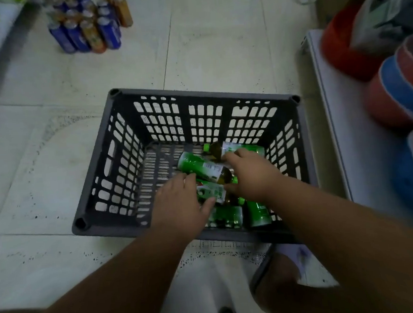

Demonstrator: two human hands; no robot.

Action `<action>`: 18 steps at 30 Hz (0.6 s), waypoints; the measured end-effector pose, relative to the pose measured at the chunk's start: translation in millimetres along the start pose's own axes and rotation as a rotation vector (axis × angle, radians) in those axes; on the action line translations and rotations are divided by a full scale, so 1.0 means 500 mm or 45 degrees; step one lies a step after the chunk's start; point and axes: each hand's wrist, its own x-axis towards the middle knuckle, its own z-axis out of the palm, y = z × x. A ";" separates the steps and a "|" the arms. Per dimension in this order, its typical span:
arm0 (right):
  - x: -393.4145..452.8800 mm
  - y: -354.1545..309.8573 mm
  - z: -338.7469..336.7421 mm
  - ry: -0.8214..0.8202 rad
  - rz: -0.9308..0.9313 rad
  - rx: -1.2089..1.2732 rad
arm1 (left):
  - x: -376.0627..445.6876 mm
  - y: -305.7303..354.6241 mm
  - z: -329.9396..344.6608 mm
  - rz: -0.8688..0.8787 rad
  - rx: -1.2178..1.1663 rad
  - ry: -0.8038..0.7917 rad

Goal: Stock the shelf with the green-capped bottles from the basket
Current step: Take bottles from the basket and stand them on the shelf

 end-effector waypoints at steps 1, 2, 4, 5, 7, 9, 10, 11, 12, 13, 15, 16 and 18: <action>0.019 0.003 0.010 -0.050 0.002 0.049 | 0.005 -0.005 0.008 -0.049 -0.005 -0.008; 0.037 0.004 0.019 -0.085 0.016 0.100 | 0.009 -0.009 0.012 -0.087 -0.008 -0.016; 0.074 0.009 0.038 -0.124 0.023 0.132 | 0.012 -0.010 0.013 -0.096 0.050 -0.031; 0.094 0.012 0.049 -0.146 0.009 0.116 | 0.013 -0.010 0.012 -0.079 0.091 -0.029; 0.134 0.020 0.077 -0.210 0.003 0.116 | 0.011 -0.009 0.006 -0.068 0.124 -0.030; 0.176 0.033 0.112 -0.260 0.049 0.169 | 0.011 -0.011 0.009 -0.072 0.088 -0.018; 0.195 0.041 0.132 -0.255 0.090 0.211 | 0.012 -0.014 0.011 -0.062 0.073 -0.012; 0.212 0.051 0.151 -0.228 0.142 0.258 | 0.014 -0.015 0.014 -0.041 0.066 -0.002; 0.225 0.061 0.166 -0.183 0.192 0.308 | 0.014 -0.014 0.016 -0.018 0.062 0.015; 0.238 0.068 0.177 -0.145 0.240 0.354 | 0.014 -0.014 0.018 -0.005 0.060 0.027; 0.255 0.078 0.190 -0.158 0.311 0.400 | 0.015 -0.016 0.022 0.009 0.063 0.019; 0.261 0.084 0.194 -0.206 0.323 0.383 | 0.016 -0.017 0.024 0.012 0.063 0.013; 0.270 0.094 0.203 -0.315 0.338 0.336 | 0.016 -0.019 0.027 0.014 0.059 0.014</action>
